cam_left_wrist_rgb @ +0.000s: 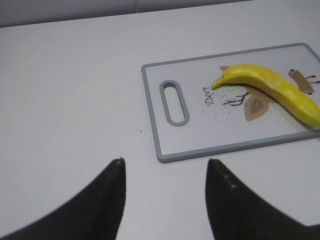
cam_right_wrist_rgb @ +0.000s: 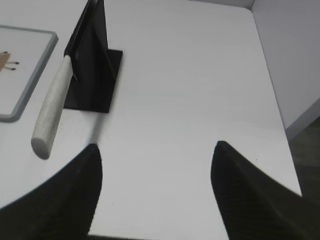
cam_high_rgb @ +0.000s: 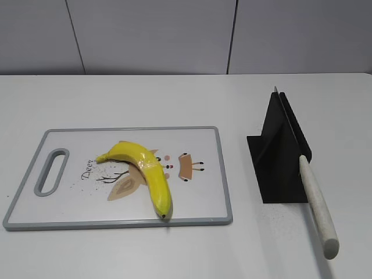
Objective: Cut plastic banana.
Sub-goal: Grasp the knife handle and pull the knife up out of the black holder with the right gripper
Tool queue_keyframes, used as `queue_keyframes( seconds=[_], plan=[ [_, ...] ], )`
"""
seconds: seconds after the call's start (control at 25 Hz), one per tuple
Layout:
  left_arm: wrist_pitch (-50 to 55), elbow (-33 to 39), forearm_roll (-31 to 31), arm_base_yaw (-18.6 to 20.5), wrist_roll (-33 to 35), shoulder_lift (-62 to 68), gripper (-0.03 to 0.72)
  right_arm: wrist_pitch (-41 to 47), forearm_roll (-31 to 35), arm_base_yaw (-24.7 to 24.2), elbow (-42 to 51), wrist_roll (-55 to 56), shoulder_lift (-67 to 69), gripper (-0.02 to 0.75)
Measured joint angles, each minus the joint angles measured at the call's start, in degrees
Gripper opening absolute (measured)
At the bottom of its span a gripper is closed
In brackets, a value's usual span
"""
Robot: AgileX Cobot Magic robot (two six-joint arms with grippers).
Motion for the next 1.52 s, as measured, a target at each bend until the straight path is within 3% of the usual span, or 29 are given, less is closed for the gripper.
queue_keyframes(
  seconds=[0.24,0.68,0.8,1.08,1.52],
  plan=[
    [0.0,0.0,0.0,0.0,0.0,0.0,0.497,7.2,1.31,0.0,-2.58,3.06,8.69,0.519],
    [0.0,0.0,0.0,0.0,0.0,0.0,0.497,7.88,4.68,0.36,-8.55,7.86,28.65,0.488],
    [0.0,0.0,0.0,0.0,0.0,0.0,0.497,7.83,5.07,2.7,-9.72,9.66,33.24,0.486],
    [0.0,0.0,0.0,0.0,0.0,0.0,0.497,7.83,2.63,13.69,-13.82,16.24,43.98,0.481],
    [0.0,0.0,0.02,0.0,0.0,0.0,0.497,7.72,13.1,15.02,-16.85,16.66,60.08,0.48]
  ],
)
